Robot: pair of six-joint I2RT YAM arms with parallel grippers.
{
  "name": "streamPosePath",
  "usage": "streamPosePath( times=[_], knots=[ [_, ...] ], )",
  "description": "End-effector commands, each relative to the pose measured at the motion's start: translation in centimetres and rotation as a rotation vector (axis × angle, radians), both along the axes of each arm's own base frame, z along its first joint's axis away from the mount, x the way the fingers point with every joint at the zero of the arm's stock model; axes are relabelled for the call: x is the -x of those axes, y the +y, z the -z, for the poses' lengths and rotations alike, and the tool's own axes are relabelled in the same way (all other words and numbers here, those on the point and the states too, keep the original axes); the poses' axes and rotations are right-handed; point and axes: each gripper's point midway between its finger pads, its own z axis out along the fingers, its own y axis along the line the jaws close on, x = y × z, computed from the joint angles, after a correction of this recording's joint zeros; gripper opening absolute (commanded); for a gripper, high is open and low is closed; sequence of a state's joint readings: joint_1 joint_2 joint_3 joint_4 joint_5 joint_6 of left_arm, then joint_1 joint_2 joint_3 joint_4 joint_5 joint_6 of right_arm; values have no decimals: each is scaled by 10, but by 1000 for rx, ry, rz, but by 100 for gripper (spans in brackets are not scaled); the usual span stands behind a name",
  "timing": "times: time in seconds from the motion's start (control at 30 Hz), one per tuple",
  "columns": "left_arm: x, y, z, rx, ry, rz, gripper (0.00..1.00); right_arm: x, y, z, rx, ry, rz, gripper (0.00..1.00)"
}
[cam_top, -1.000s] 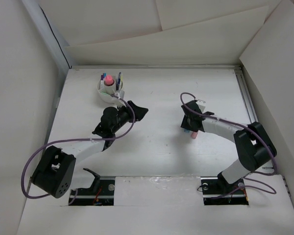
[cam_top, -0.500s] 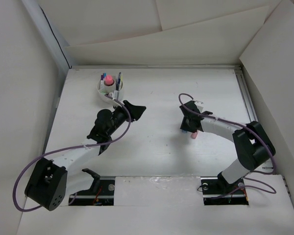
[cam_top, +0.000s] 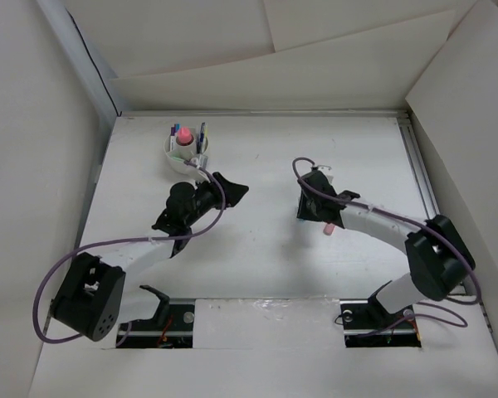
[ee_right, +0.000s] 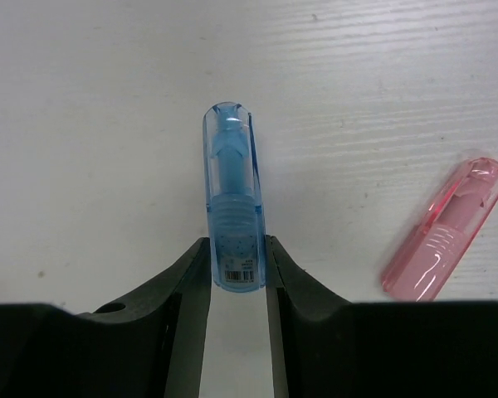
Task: Sort the stationery into containers
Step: Pick up the stationery from the center of the board, then place the stationery in the storage box.
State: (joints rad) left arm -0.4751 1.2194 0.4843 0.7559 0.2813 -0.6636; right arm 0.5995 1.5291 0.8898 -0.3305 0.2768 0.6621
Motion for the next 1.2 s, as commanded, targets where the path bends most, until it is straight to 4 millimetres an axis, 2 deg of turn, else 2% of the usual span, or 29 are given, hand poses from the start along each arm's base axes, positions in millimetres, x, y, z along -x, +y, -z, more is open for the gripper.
streamPosePath(
  times=[0.0,0.07,0.1,0.13,0.2,0.23,0.3,0.4,0.43,0.47,0.5,0.6,0.7,0.73,0.77,0.9,0.93,1.1,1.17],
  knots=[
    [-2,-8,-21,43,-50,57,43,-16,22,-65,-69,-184,-90,18],
    [-2,-12,-20,42,-44,80,43,-10,43,-80,-124,-207,-175,18],
    [-3,-15,-22,43,-44,92,43,-10,47,-86,-139,-226,-201,18],
    [-2,-19,-18,40,-31,121,43,0,59,-86,-160,-211,-260,18],
    [-4,-24,-17,38,-21,141,42,1,70,-94,-178,-235,-306,18],
    [-4,-26,-5,25,15,154,42,0,73,-95,-185,-231,-315,18],
    [-7,-31,-6,18,15,175,42,8,89,-96,-203,-228,-375,18],
    [-4,-40,3,33,43,236,44,13,107,-97,-226,-234,-432,18],
    [-5,-43,1,44,46,249,44,12,109,-95,-223,-233,-446,18],
    [-4,-45,12,36,76,269,44,14,115,-100,-231,-242,-458,18],
    [-5,-48,10,49,74,278,45,18,119,-95,-225,-230,-482,18],
    [-9,-50,23,38,106,276,45,18,127,-106,-242,-254,-510,18],
    [-10,-50,34,29,134,275,45,21,130,-106,-236,-257,-527,18],
    [-11,-52,29,34,123,286,44,22,136,-112,-250,-273,-551,18],
    [-11,-53,35,30,136,286,44,22,137,-109,-245,-265,-551,18],
    [-8,-59,32,56,136,329,44,23,141,-105,-246,-251,-573,18],
    [-7,-60,35,64,151,342,44,21,142,-109,-246,-264,-579,18],
    [-4,-65,35,100,160,377,33,24,148,-110,-253,-260,-597,18],
    [-4,-65,35,100,160,377,21,24,148,-110,-253,-260,-597,18]
  ],
)
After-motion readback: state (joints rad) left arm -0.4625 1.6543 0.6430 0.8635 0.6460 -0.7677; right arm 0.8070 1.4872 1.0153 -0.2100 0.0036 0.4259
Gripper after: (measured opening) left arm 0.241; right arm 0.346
